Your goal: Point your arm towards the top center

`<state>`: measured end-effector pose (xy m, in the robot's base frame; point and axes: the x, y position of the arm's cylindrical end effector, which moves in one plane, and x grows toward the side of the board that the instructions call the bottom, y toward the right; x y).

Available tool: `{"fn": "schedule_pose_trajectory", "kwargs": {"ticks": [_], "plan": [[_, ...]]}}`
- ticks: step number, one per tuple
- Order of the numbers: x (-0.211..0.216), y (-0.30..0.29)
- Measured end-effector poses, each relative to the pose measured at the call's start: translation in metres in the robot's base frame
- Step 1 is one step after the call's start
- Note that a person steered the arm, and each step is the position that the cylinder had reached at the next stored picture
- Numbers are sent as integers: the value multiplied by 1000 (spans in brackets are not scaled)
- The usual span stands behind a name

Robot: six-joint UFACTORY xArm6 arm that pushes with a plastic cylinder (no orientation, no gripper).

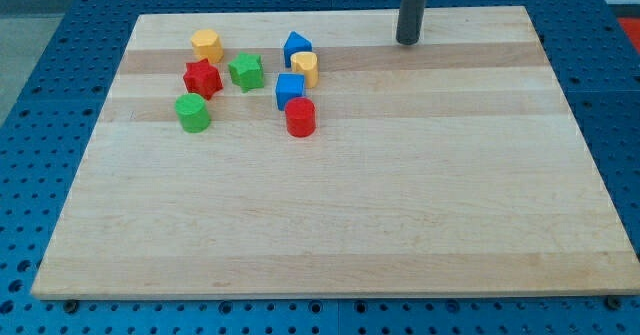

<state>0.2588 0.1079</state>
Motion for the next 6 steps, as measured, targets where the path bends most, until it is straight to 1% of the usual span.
{"fn": "schedule_pose_trajectory", "kwargs": {"ticks": [1, 2, 3, 4, 6], "plan": [[0, 0], [-14, -15], [-49, -41], [-57, -53], [-57, -56]]}}
